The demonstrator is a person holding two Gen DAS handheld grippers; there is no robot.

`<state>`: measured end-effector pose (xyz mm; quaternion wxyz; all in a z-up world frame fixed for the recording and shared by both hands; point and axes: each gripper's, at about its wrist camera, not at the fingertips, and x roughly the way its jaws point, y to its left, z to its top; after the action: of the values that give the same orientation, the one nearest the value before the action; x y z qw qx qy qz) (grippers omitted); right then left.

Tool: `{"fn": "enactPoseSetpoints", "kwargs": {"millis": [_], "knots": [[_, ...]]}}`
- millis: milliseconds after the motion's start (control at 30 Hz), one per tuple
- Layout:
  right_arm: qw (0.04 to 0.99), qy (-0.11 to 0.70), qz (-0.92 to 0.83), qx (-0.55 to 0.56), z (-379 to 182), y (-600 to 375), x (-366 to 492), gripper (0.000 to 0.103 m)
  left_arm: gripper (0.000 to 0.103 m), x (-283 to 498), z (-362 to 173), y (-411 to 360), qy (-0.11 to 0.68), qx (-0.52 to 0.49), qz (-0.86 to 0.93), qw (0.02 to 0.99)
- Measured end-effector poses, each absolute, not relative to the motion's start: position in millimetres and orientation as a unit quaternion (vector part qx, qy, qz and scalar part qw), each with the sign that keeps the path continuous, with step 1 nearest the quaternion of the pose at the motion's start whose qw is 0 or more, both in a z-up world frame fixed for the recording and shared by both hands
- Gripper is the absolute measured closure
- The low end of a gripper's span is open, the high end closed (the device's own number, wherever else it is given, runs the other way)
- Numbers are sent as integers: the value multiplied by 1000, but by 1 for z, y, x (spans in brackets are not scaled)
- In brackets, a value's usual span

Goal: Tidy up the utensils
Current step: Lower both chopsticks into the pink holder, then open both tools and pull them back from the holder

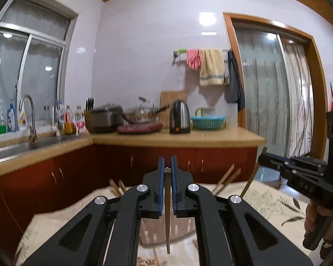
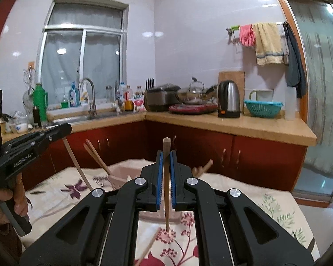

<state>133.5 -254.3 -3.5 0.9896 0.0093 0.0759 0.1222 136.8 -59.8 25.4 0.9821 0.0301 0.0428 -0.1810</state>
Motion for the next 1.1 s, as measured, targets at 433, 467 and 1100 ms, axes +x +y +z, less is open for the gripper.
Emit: {"fn": "enactPoseSetpoints", "kwargs": {"millis": [433,467,1100], "knots": [[991,5,132,29,31,-261,170,96,97,156,72,-56,-50,31,-154,986],[991,4,131,30,28,-261,178,96,97,162,69,-57,-53,33,-148,987],[988,84,131,19,-50,-238,190,60,40,189,-19,-59,49,28,-132,990]]}}
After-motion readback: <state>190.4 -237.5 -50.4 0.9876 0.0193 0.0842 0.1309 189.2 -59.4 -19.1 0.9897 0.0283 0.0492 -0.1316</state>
